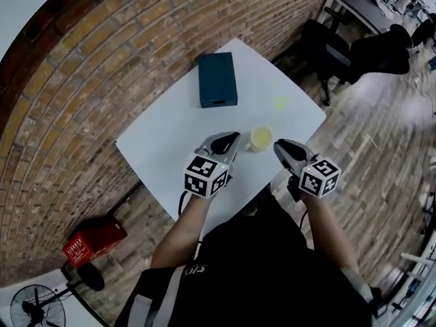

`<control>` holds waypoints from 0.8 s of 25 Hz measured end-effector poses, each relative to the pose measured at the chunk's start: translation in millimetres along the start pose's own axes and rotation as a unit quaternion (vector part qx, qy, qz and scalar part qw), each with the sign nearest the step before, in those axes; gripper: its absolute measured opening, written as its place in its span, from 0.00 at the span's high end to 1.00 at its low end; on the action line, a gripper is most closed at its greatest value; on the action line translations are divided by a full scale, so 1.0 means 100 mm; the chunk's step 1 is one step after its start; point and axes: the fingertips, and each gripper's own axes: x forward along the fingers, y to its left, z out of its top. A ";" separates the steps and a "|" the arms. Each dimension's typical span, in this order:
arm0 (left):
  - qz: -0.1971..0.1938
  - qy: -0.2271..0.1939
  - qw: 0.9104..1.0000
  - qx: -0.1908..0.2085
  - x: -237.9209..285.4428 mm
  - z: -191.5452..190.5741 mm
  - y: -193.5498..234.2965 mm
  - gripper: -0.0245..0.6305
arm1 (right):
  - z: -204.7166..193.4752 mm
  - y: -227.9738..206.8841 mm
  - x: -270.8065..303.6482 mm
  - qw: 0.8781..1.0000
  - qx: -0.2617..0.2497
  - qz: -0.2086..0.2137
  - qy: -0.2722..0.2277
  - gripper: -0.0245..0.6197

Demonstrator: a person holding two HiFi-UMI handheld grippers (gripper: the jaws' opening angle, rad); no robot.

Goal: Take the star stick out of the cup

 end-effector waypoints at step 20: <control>0.129 0.059 0.987 -0.081 0.77 -0.15 0.53 0.95 | -0.40 -0.98 0.92 0.987 0.044 0.097 0.123 0.71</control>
